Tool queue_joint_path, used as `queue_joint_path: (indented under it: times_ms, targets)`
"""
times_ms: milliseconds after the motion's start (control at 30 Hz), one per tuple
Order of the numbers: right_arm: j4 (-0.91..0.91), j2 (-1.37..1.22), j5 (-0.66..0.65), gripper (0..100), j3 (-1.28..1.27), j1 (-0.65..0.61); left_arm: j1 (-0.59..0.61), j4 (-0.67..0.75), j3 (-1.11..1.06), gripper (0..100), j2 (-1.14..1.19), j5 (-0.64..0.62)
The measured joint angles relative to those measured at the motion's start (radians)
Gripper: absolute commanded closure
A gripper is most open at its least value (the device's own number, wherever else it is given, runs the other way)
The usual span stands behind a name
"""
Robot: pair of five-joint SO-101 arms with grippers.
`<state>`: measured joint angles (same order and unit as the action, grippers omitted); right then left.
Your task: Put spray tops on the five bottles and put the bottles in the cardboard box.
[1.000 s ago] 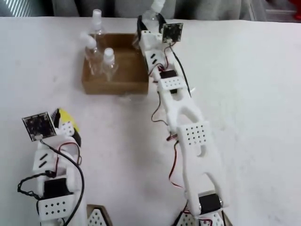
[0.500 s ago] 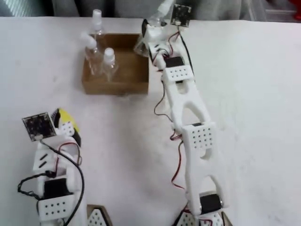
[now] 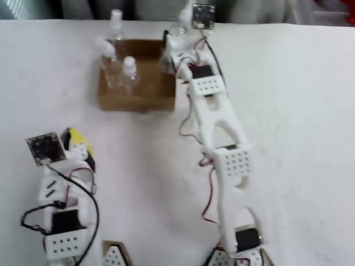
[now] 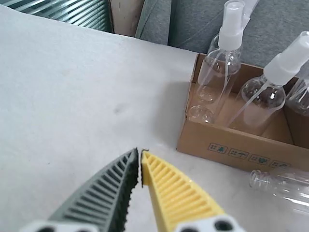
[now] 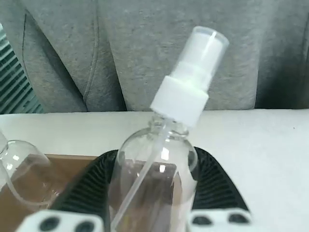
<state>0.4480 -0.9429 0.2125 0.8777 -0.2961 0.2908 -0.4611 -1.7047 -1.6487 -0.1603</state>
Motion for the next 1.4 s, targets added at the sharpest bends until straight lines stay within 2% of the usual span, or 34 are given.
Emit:
queue_joint_path:
  times_ms: [300, 733, 1133, 1400]
  targets:
    - [0.051, 0.028, 0.0, 98.2, 0.0, 0.0, 0.0, 0.0, 0.0, 97, 0.0, 0.0]
    - [0.315, 0.203, 0.0, 98.2, 0.0, -0.003, 0.0, 0.0, 0.0, 97, 0.0, 0.0]
    - [0.806, 0.414, 0.0, 98.2, 0.0, 0.008, 0.0, -0.003, 0.002, 97, 0.0, 0.0]
    - [1.037, 0.443, 0.0, 98.1, 0.0, 0.061, 0.0, -0.13, 0.104, 97, 0.0, 0.0]
